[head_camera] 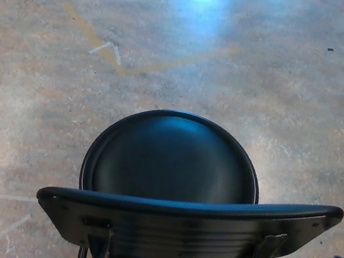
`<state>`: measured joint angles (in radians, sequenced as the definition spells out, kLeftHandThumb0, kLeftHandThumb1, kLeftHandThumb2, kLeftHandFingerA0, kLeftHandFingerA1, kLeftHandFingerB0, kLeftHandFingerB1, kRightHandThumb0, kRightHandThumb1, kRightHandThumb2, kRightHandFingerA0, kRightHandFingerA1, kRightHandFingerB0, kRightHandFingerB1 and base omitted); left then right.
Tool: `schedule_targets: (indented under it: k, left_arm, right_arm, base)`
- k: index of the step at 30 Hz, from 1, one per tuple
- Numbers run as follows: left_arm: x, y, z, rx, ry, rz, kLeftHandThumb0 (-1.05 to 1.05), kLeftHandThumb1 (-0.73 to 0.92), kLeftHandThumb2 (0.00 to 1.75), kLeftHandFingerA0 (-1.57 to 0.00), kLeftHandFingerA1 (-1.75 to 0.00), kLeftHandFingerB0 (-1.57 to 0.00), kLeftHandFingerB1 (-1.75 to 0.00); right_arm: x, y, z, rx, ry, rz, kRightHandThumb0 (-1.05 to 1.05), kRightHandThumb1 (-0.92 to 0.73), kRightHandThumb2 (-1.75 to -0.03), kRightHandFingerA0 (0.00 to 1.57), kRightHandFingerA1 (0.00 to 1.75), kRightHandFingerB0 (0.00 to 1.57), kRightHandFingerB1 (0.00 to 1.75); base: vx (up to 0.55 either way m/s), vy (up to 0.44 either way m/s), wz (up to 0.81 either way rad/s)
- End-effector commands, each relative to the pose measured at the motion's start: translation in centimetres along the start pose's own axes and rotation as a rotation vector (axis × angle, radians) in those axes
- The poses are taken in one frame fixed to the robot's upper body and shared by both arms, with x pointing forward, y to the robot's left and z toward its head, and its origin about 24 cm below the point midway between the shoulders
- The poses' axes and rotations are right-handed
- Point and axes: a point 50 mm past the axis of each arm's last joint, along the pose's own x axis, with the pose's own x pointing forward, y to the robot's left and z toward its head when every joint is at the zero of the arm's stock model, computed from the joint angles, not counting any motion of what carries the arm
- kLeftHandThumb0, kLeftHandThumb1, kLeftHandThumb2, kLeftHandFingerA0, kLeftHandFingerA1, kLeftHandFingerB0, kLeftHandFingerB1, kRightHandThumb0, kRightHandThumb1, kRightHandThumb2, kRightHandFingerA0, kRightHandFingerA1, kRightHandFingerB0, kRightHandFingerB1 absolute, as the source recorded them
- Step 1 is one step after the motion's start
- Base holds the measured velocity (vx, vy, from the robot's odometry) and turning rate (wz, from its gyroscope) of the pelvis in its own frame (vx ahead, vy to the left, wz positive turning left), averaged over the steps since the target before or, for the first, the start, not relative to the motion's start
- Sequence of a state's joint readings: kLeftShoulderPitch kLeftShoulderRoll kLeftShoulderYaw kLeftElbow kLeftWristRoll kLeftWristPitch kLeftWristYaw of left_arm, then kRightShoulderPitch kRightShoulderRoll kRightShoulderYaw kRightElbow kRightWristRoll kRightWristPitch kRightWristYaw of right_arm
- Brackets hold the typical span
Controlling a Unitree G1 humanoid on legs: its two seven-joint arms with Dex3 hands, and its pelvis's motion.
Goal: Use the right hand to rotate the back of the chair to its left.
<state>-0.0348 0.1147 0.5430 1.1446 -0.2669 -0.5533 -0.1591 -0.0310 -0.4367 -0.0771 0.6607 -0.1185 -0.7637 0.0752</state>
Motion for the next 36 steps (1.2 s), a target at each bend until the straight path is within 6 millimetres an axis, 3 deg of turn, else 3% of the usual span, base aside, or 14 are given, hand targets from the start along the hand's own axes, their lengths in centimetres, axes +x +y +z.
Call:
schedule_targets:
  k: [1,10,12,22,29,32,33,35,36]
  left_arm:
    - [0.1,0.6,0.3,-0.015,-0.013,0.026,-0.64,0.63,0.59,-0.29,-0.43,-0.36,-0.34]
    - [0.1,0.4,0.2,-0.018,-0.013,0.032,-0.63,0.63,0.59,-0.28,-0.43,-0.36,-0.34]
    - [0.1,0.3,0.3,-0.017,-0.029,0.022,-0.63,0.65,0.59,-0.28,-0.44,-0.34,-0.33]
    - [0.4,0.1,0.6,-0.032,-0.035,0.027,-0.61,0.64,0.59,-0.28,-0.46,-0.34,-0.34]
    - [0.7,0.3,1.1,-0.010,-0.043,0.026,-0.62,0.64,0.59,-0.27,-0.45,-0.34,-0.34]
    - [0.7,0.3,1.1,-0.010,-0.043,0.026,-0.62,0.64,0.59,-0.27,-0.45,-0.34,-0.34]
    - [0.6,0.1,1.0,-0.008,-0.044,0.022,-0.62,0.65,0.59,-0.27,-0.46,-0.34,-0.34]
    - [0.6,0.0,1.0,-0.008,-0.044,0.020,-0.62,0.65,0.59,-0.27,-0.46,-0.34,-0.34]
    - [0.5,0.1,0.8,-0.005,-0.040,0.018,-0.67,0.51,0.89,-0.21,-0.52,-0.32,-0.49]
  right_arm:
    - [-0.1,2.0,0.8,-0.025,-0.034,0.170,-1.04,-0.62,-0.60,0.00,0.00,0.00,0.00]
    - [0.1,2.8,1.5,-0.127,-0.055,0.221,-1.05,-0.65,-0.61,0.00,0.00,0.00,0.00]
    - [0.7,3.8,2.4,-0.184,-0.090,0.328,-1.05,-0.66,-0.61,0.00,0.00,0.00,0.00]
    - [1.1,4.7,3.3,-0.204,-0.094,0.399,-1.05,-0.64,-0.62,0.00,0.00,0.00,0.00]
    - [1.7,8.5,5.0,-0.168,-0.174,0.442,-1.05,-0.66,-0.60,0.00,0.00,0.00,0.00]
    - [1.7,8.5,5.0,-0.170,-0.174,0.441,-1.05,-0.66,-0.60,0.00,0.00,0.00,0.00]
    - [1.8,11.5,6.5,-0.145,-0.238,0.519,-1.05,-0.65,-0.60,0.00,0.00,0.00,0.00]
    - [1.7,12.8,7.3,-0.137,-0.268,0.551,-1.05,-0.65,-0.60,0.00,0.00,0.00,0.00]
    - [1.7,15.2,8.9,-0.147,-0.336,0.608,-1.05,-0.65,-0.61,0.00,0.00,0.00,0.00]
  base:
    - [0.00,0.000,0.00]
    - [0.00,0.000,0.00]
    - [0.00,0.000,0.00]
    - [0.00,0.000,0.00]
    - [0.00,0.000,0.00]
    - [0.00,0.000,0.00]
    - [0.00,0.000,0.00]
    - [0.00,0.000,0.00]
    - [0.00,0.000,0.00]
